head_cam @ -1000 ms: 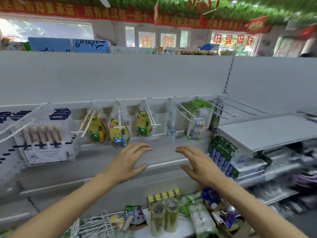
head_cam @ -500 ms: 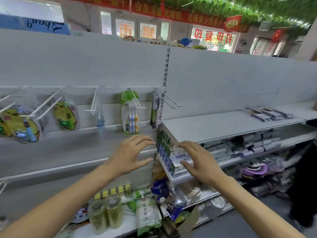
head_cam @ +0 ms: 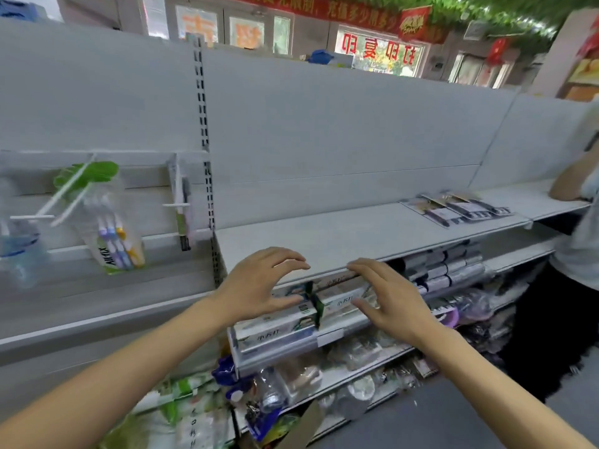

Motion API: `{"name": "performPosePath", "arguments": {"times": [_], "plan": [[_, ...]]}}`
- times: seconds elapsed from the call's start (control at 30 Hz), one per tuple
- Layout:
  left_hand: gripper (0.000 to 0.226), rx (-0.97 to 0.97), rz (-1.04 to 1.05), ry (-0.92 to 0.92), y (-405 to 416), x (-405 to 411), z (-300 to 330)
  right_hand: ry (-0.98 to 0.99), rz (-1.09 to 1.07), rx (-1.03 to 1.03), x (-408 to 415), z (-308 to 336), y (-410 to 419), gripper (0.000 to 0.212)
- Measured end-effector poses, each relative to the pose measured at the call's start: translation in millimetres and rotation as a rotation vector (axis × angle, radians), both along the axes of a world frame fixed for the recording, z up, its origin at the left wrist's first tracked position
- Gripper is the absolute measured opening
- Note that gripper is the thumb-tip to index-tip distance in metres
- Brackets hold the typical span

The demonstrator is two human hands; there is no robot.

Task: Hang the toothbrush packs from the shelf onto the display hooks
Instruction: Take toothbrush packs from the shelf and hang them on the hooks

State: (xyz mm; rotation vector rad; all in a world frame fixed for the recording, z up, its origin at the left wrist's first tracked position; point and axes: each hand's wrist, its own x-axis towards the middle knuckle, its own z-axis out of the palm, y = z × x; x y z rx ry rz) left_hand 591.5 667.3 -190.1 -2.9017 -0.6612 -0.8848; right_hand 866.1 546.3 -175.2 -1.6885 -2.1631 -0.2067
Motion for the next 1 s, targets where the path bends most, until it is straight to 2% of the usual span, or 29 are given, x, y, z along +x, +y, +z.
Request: {"name": "performPosePath", "arguments": {"times": [0.4, 0.73, 1.0], "plan": [[0.047, -0.076, 0.018, -0.015, 78, 183, -11, 0.026, -0.046, -0.023, 186, -5, 86, 0.054], [0.046, -0.118, 0.147, 0.019, 146, 380, -33, -0.006, -0.171, -0.077, 397, -18, 181, 0.057], [0.053, -0.336, 0.338, 0.053, 204, 547, -38, -0.051, -0.273, -0.216, 556, -27, 261, 0.072]]}}
